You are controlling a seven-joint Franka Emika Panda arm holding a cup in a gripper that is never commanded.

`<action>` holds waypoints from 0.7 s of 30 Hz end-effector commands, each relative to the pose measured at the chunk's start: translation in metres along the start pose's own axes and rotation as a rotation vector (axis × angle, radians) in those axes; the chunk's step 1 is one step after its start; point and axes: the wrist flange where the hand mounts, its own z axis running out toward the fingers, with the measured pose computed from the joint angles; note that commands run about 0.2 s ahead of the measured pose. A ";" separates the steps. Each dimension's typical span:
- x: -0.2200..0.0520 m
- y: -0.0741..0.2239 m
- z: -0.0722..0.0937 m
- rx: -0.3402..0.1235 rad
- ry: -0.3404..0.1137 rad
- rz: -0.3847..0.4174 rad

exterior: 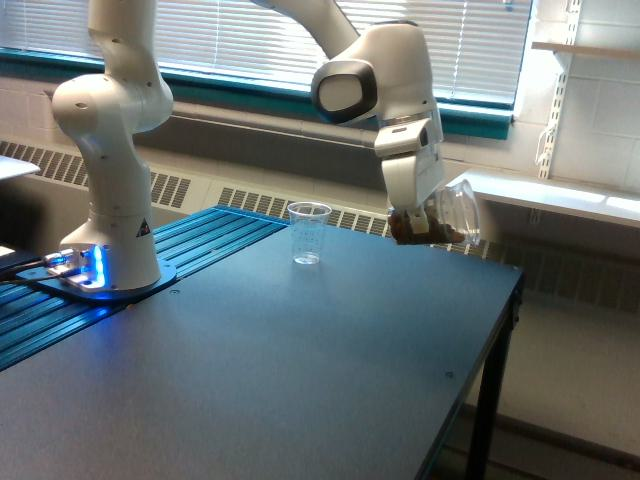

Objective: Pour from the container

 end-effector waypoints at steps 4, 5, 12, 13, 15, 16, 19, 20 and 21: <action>-0.036 0.000 0.001 0.010 0.027 -0.035; -0.039 0.001 0.003 0.007 0.029 -0.039; -0.058 -0.007 0.009 0.005 0.048 -0.057; -0.062 -0.006 0.011 0.001 0.051 -0.063; -0.069 -0.007 0.014 -0.002 0.054 -0.070; -0.073 -0.008 0.015 -0.002 0.055 -0.075; -0.083 -0.009 0.019 -0.008 0.060 -0.084; -0.087 -0.010 0.020 -0.009 0.061 -0.089; -0.090 -0.011 0.020 -0.009 0.062 -0.095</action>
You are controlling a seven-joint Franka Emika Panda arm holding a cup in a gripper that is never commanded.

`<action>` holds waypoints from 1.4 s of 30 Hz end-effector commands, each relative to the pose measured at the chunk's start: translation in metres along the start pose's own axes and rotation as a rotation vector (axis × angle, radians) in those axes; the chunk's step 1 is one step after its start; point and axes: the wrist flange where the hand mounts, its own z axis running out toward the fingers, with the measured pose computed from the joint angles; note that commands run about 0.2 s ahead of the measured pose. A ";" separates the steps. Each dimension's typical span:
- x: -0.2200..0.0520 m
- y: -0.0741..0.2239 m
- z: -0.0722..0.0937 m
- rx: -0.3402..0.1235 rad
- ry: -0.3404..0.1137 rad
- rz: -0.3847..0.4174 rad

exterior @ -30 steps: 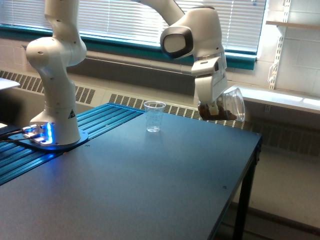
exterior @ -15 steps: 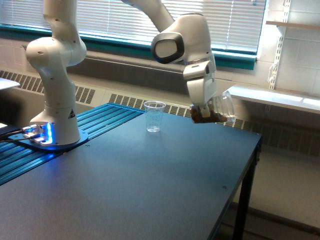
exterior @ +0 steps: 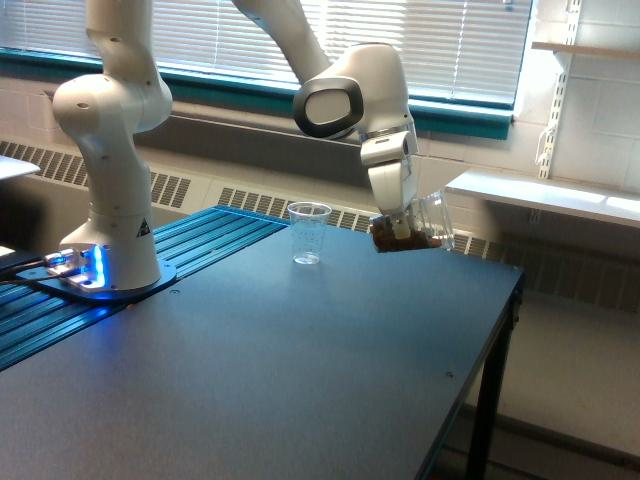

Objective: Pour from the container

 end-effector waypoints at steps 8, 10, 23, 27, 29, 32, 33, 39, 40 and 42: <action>-0.037 -0.026 0.002 0.010 0.021 0.044; -0.042 -0.028 0.003 0.006 0.022 0.039; -0.080 -0.034 0.004 0.000 0.022 -0.004; -0.091 -0.036 0.000 0.008 0.025 -0.027; -0.098 -0.035 -0.001 0.008 0.027 -0.043; -0.108 -0.033 -0.003 0.011 0.033 -0.061; -0.110 -0.032 -0.003 0.010 0.034 -0.067; -0.126 -0.022 -0.004 0.004 0.037 -0.105; -0.127 -0.021 -0.005 0.005 0.038 -0.110; -0.130 -0.018 -0.006 0.010 0.040 -0.121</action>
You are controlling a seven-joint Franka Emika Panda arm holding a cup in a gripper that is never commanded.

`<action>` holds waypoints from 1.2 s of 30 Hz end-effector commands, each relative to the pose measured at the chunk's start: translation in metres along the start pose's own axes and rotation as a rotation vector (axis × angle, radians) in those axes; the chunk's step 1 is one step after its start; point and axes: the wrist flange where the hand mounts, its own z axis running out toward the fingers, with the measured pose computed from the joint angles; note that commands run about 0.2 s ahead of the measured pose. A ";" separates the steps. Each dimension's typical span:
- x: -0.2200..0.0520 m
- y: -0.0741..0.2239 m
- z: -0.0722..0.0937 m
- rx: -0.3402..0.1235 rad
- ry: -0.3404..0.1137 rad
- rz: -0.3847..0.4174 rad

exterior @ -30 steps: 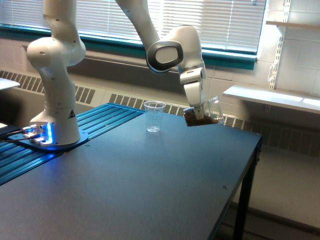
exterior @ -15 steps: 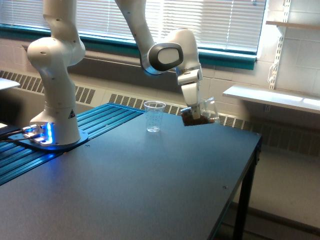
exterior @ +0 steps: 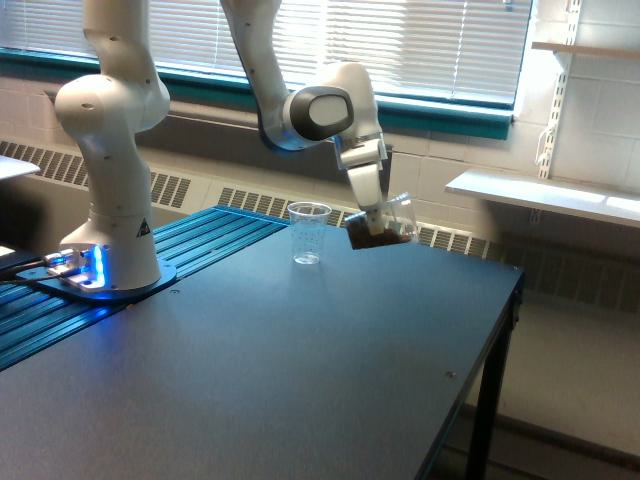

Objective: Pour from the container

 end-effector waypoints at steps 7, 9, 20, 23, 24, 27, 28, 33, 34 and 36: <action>-0.028 0.019 -0.008 0.033 0.001 -0.022; -0.034 0.028 -0.008 0.036 -0.002 -0.045; -0.053 0.067 -0.020 0.062 0.006 -0.146; -0.056 0.080 -0.021 0.055 0.010 -0.172; -0.057 0.080 -0.022 0.059 0.011 -0.176; -0.058 0.080 -0.025 0.059 0.016 -0.186; -0.058 0.076 -0.026 0.065 0.018 -0.187; -0.064 0.060 -0.031 0.076 0.018 -0.198; -0.066 0.055 -0.032 0.083 0.016 -0.202; -0.069 0.046 -0.035 0.090 0.015 -0.206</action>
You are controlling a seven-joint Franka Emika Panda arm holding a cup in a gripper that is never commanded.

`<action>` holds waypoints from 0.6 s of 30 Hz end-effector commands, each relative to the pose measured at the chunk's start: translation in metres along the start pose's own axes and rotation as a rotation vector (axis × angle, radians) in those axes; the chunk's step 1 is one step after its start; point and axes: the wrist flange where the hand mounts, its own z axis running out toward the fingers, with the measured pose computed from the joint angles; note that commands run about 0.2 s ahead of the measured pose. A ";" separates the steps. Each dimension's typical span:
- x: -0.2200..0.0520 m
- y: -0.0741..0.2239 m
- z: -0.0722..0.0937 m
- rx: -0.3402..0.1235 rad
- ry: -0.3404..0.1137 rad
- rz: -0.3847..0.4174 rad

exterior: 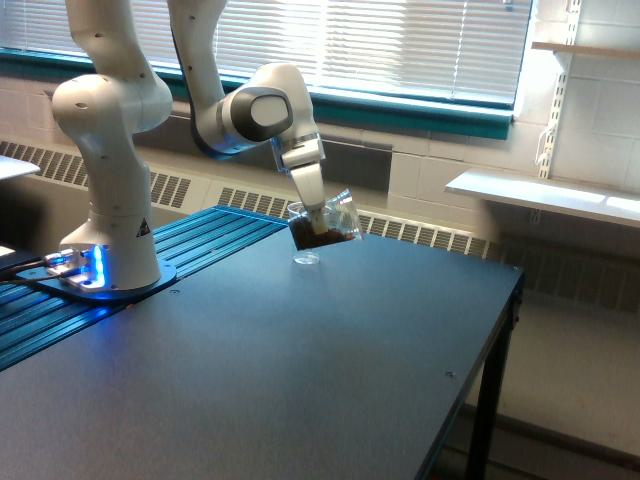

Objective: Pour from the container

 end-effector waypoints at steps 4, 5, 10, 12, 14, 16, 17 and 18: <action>-0.008 -0.049 -0.012 0.049 0.006 -0.098; -0.008 -0.054 -0.012 0.051 0.004 -0.108; -0.011 -0.074 -0.016 0.065 -0.005 -0.111; -0.013 -0.080 -0.017 0.071 -0.006 -0.115; -0.018 -0.084 -0.017 0.072 -0.012 -0.126; -0.023 -0.086 -0.016 0.069 -0.019 -0.132; -0.025 -0.087 -0.016 0.069 -0.022 -0.136; -0.028 -0.088 -0.016 0.070 -0.024 -0.139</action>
